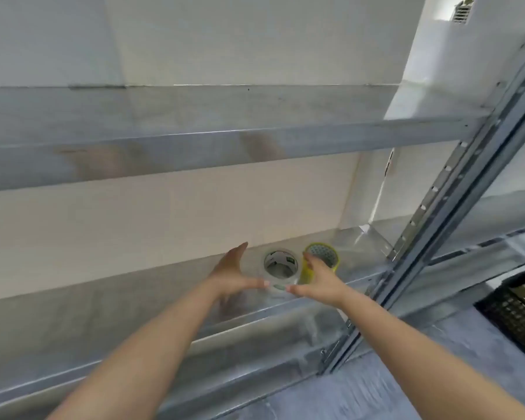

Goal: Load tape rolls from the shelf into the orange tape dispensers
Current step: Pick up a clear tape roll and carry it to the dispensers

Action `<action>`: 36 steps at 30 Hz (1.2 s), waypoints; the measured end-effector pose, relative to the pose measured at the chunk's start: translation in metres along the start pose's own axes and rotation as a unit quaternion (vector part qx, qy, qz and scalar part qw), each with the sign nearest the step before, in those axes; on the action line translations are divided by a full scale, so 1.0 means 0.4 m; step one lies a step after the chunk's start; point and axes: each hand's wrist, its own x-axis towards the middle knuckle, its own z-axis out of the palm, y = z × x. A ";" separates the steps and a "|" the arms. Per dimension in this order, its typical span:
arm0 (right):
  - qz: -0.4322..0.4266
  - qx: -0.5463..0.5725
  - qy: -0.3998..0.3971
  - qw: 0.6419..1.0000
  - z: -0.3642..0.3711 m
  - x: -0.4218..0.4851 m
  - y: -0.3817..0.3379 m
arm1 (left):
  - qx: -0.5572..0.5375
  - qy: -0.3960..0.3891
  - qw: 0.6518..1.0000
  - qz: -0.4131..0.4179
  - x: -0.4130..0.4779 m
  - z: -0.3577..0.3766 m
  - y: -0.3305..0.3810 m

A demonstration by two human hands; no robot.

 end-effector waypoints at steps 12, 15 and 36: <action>-0.050 -0.053 0.005 0.997 0.078 0.155 0.077 | -0.054 0.047 0.996 -0.059 0.056 0.150 0.031; -0.042 -0.036 0.014 0.998 0.093 0.169 0.083 | -0.054 0.066 0.996 -0.037 0.063 0.162 0.051; -0.330 -0.009 -0.102 0.938 0.496 0.099 -0.406 | -0.119 0.367 0.912 -0.141 -0.416 -0.206 -0.252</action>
